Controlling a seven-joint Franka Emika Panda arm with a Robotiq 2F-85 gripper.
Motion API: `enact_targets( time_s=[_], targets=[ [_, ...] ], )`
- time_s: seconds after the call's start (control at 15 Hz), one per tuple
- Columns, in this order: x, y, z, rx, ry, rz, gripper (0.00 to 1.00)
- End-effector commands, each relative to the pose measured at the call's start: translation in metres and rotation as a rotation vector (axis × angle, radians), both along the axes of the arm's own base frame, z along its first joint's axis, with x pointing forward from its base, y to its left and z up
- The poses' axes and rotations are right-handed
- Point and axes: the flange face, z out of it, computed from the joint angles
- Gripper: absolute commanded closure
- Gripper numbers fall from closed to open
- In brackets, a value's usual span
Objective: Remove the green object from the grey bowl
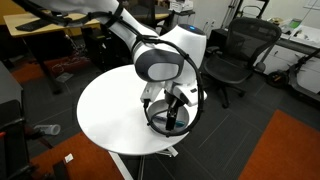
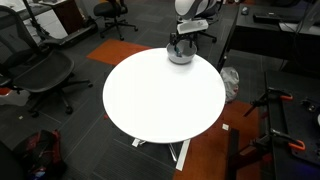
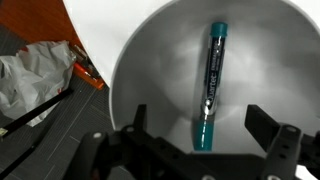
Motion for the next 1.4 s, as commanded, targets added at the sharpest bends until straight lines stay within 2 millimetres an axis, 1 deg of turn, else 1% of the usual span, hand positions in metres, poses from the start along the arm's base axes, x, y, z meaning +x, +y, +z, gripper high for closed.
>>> enact_targets(
  time_s=[0.0, 0.73, 0.8, 0.87, 1.33],
  targets=[
    [0.009, -0.003, -0.004, 0.045, 0.006, 0.016, 0.00],
    [0.018, -0.004, -0.023, 0.059, 0.024, 0.014, 0.00],
    [0.019, -0.004, -0.025, 0.057, 0.023, 0.017, 0.25],
    [0.019, -0.004, -0.026, 0.056, 0.023, 0.018, 0.26],
    [0.020, -0.006, -0.030, 0.058, 0.025, 0.019, 0.81]
  ],
)
